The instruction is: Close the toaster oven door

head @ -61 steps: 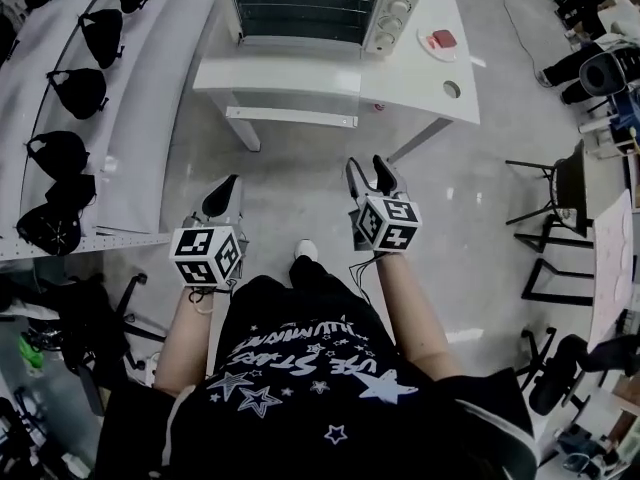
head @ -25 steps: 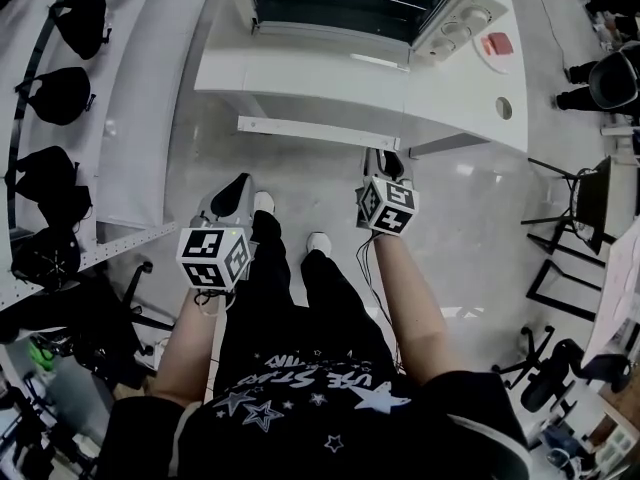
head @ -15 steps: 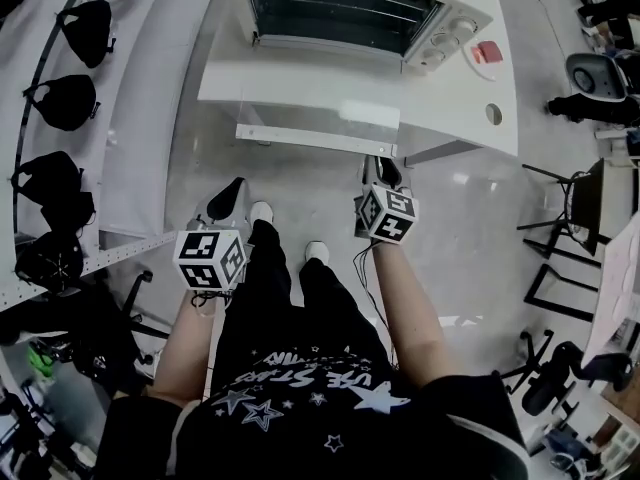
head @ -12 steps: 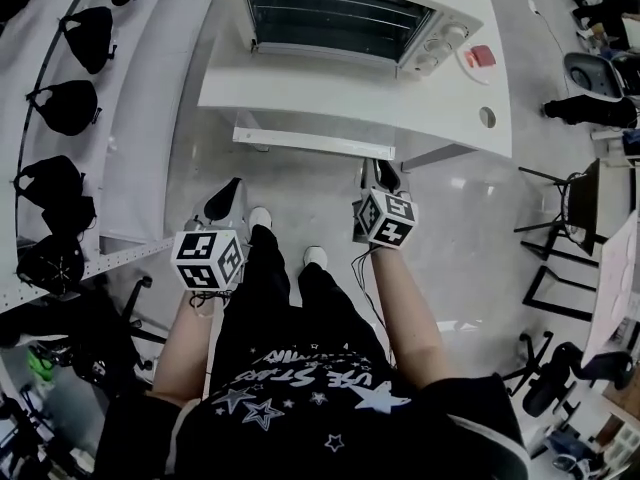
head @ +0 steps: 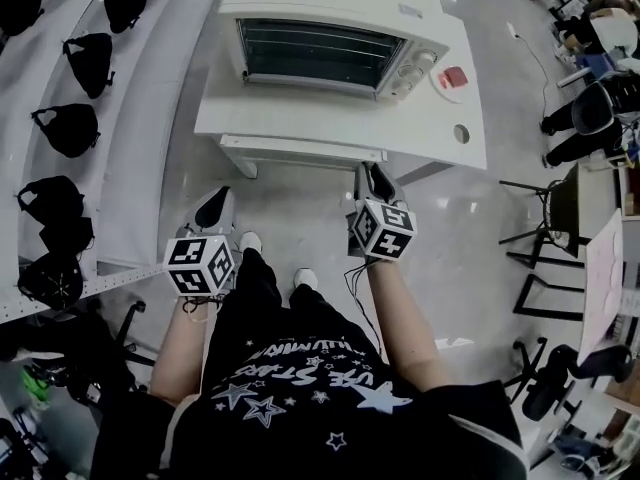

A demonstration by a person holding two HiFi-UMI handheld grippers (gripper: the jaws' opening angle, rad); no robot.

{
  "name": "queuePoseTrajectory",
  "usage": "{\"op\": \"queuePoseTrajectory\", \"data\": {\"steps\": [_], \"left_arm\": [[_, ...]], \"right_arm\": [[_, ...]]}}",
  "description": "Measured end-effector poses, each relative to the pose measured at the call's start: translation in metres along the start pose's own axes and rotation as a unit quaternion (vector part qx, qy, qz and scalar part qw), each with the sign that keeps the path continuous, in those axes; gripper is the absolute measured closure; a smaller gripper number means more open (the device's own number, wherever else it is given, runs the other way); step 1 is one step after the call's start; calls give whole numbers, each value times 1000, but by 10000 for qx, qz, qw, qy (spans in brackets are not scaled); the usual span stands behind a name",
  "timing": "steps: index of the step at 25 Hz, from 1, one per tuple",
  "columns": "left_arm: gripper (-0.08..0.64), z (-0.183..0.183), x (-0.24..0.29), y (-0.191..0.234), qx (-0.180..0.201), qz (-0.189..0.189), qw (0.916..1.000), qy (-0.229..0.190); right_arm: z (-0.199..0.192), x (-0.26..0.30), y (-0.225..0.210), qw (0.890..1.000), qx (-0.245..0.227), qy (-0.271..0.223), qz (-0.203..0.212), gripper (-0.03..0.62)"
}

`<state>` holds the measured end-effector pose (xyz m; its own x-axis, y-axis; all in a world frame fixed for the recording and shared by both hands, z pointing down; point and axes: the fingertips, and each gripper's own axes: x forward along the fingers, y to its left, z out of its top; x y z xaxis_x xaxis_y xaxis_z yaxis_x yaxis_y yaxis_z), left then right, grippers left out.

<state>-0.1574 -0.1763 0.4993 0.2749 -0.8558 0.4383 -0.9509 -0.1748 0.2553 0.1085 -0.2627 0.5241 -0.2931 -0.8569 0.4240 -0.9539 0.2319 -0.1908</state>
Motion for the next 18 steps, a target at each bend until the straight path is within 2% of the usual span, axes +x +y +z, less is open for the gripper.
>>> {"op": "queuePoseTrajectory", "data": {"steps": [9, 18], "left_arm": [[535, 42, 17, 8, 163, -309, 9992, -184], [535, 85, 48, 25, 289, -602, 9972, -329]], "right_arm": [[61, -7, 10, 9995, -64, -292, -125, 505], [111, -1, 6, 9979, 154, -509, -361, 508]]}}
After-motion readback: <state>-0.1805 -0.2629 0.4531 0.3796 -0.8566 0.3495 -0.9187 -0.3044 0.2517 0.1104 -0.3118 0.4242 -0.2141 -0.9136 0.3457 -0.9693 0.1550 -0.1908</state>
